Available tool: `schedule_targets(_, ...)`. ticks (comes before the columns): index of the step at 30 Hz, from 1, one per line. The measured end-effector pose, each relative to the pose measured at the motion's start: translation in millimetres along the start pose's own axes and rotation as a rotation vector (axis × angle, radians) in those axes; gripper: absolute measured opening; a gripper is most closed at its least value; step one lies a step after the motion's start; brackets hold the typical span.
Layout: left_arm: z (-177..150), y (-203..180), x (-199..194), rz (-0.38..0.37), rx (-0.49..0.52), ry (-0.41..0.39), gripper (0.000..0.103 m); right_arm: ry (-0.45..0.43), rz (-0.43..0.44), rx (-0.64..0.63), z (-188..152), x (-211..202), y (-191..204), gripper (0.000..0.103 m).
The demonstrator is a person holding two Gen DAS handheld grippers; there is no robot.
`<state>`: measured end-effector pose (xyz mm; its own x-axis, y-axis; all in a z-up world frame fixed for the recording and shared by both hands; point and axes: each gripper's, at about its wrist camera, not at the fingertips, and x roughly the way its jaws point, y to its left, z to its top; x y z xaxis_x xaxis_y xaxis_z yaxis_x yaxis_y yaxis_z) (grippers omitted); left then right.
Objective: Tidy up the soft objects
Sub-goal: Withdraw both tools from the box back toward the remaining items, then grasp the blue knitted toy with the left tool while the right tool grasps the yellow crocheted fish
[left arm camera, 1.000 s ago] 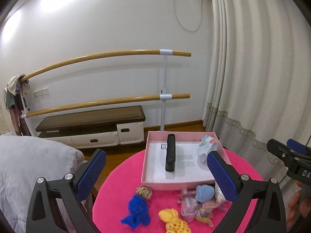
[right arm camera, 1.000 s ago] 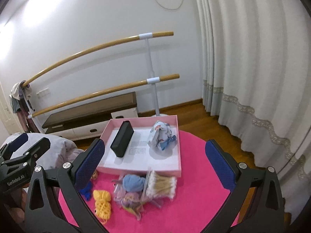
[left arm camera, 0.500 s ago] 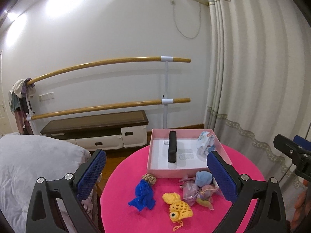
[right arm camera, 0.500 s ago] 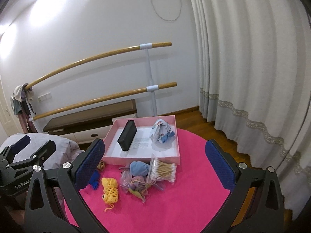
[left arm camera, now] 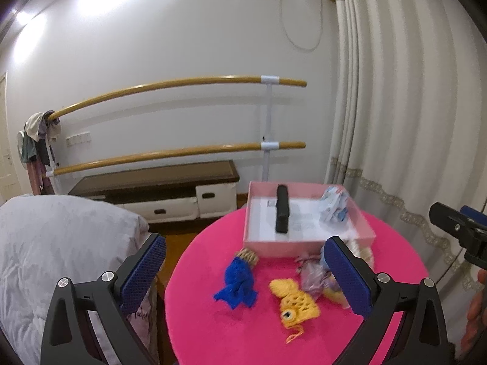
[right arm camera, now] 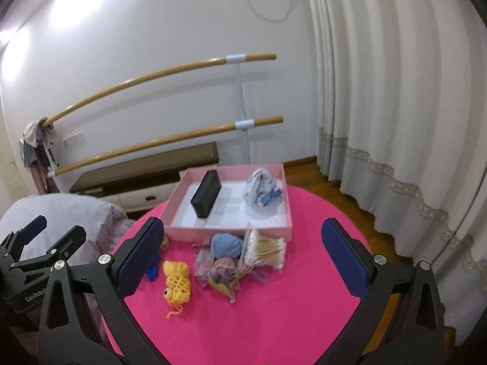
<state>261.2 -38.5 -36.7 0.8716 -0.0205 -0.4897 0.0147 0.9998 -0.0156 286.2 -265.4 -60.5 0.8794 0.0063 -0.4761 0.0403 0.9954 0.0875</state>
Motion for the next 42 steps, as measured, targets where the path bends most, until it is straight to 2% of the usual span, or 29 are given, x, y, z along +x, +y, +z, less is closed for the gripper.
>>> schedule_targets(9, -25, 20, 48, 0.033, -0.005, 0.112, 0.103, 0.145, 0.063, -0.049, -38, 51, 30, 0.103)
schedule_targets(19, -43, 31, 137, 0.044, -0.002, 0.235, 0.099, 0.289, 0.134, -0.061, -78, 105, 54, 0.102)
schedule_targets(25, -52, 34, 189, 0.048, 0.021, 0.286, 0.093, 0.360, 0.200, -0.036, -92, 140, 63, 0.091)
schedule_targets(32, -58, 28, 235, 0.021, 0.044, 0.319, 0.088, 0.453, 0.291, 0.001, -108, 178, 73, 0.056)
schedule_targets(34, -60, 25, 247, 0.002, 0.048, 0.332, 0.081, 0.488, 0.304, 0.012, -115, 192, 76, 0.049)
schedule_targets(35, -61, 25, 251, -0.014, 0.046, 0.340, 0.073, 0.497, 0.307, 0.019, -117, 196, 76, 0.042)
schedule_targets(36, -61, 25, 255, -0.031, 0.042, 0.350, 0.068, 0.504, 0.310, 0.025, -119, 200, 76, 0.041)
schedule_targets(38, -61, 24, 264, -0.072, 0.030, 0.374, 0.045, 0.495, 0.307, 0.016, -119, 202, 76, 0.030)
schedule_targets(40, -60, 26, 269, -0.106, 0.014, 0.385, 0.034, 0.493, 0.317, 0.022, -119, 202, 75, 0.027)
schedule_targets(42, -59, 27, 271, -0.118, 0.002, 0.389, 0.029, 0.488, 0.320, 0.022, -119, 199, 74, 0.024)
